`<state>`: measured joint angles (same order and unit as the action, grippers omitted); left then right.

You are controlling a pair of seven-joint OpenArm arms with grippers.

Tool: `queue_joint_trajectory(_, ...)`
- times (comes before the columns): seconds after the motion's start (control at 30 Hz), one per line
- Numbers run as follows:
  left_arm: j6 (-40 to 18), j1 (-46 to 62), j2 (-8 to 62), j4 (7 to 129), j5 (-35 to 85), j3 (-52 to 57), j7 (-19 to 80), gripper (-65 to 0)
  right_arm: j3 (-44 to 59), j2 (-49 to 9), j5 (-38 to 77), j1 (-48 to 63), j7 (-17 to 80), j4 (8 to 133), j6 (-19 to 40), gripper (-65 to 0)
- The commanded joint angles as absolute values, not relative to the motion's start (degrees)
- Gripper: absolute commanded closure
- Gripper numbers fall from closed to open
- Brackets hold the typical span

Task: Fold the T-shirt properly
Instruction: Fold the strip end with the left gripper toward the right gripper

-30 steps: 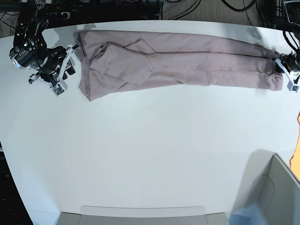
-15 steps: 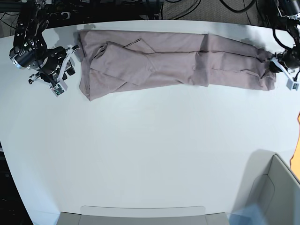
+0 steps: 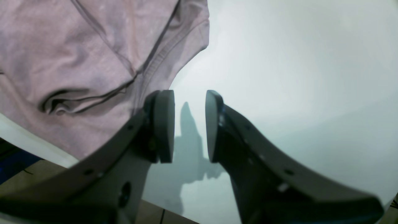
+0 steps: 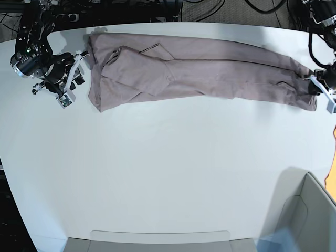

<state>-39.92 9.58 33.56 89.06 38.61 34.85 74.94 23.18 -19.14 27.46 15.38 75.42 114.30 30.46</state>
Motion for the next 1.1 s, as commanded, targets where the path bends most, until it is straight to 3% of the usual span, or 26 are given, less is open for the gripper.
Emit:
queue_joint_trajectory(0.0,-40.0,10.2,33.6,91.8,39.3,35.2,74.7,0.0,23.5,-19.8,27.9,14.9,74.9,115.3,30.8,-17.8)
queue_joint_trajectory(0.27,-40.0,14.7,24.5,105.1,39.0,34.4,75.7,0.0,23.4,-19.6,27.9,14.0,74.9,115.2,30.8,-17.8)
queue_joint_trajectory(0.37,-40.0,16.0,22.4,109.0,39.0,29.3,75.5,0.0,23.4,-19.5,27.9,13.4,74.9,115.0,30.8,-17.8)
queue_joint_trajectory(0.63,-40.0,16.6,13.8,110.7,38.9,21.1,75.1,0.0,23.4,-19.4,27.9,13.1,74.9,115.0,30.8,-17.7)
queue_joint_trajectory(1.07,-40.0,16.7,11.0,111.1,38.9,14.3,74.8,0.0,23.4,-19.4,27.9,13.6,74.9,114.9,30.8,-17.7)
